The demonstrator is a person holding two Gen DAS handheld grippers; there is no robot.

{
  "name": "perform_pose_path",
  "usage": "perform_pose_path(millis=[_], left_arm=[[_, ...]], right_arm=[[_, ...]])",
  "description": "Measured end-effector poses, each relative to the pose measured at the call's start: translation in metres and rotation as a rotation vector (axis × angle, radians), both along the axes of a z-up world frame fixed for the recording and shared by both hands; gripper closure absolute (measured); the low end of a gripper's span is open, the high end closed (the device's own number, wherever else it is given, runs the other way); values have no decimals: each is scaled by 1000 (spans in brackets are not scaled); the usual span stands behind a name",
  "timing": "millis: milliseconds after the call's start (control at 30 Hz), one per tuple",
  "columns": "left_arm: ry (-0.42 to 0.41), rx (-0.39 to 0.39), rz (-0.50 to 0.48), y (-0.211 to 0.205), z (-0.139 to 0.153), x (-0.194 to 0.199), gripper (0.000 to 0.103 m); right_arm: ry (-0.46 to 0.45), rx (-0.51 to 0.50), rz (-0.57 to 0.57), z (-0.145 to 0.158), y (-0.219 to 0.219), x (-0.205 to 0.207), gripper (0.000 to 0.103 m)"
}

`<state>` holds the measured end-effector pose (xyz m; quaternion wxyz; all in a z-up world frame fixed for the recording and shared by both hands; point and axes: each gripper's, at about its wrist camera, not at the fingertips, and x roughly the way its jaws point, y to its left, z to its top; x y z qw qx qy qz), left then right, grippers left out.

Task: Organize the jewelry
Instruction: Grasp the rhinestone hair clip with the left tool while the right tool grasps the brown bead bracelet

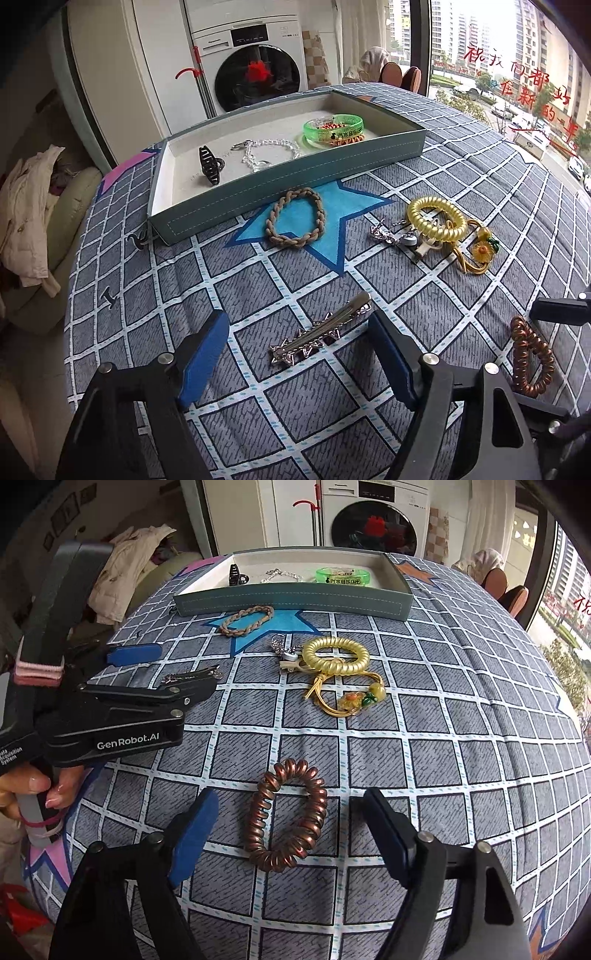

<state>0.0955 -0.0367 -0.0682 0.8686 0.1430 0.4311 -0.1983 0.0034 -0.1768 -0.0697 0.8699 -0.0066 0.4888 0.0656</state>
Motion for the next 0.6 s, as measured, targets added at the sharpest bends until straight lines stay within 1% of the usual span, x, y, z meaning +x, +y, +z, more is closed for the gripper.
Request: perform_pose_path(millis=[33, 100, 133, 167, 200, 233, 333, 400, 433, 467, 500, 567, 600], left_arm=[[11, -13, -6, 0, 0, 0, 16], [22, -27, -18, -1, 1, -1, 20], [27, -34, -28, -2, 1, -1, 25], [37, -45, -39, -2, 2, -2, 31], [48, -57, -48, -3, 2, -2, 35], [59, -67, -56, -3, 3, -3, 41], [66, -65, -81, -8, 5, -7, 60], [64, -57, -79, -9, 6, -9, 60], [67, -62, -74, -9, 7, -10, 60], [70, -72, -67, -7, 7, -10, 60], [74, -82, -58, -6, 7, -11, 60], [81, -96, -36, -3, 7, -9, 60], [82, -101, -26, -1, 8, -10, 60]], right_arm=[[-4, -20, 7, -1, 2, 0, 26], [-15, -62, 24, -2, 7, -2, 29], [-20, -63, 32, -1, 8, -3, 32], [-20, -62, 34, -1, 8, -3, 33], [-20, -62, 37, -1, 9, -3, 33], [-20, -62, 40, -1, 9, -3, 34], [-19, -58, 44, 0, 9, -3, 37], [-19, -57, 43, 1, 9, -4, 43], [-20, -55, 40, 1, 8, -4, 50], [-22, -53, 37, 2, 6, -4, 60], [-23, -49, 34, 3, 6, -4, 64], [-24, -39, 27, 3, 3, -3, 76], [-26, -35, 23, 3, 2, -3, 78]])
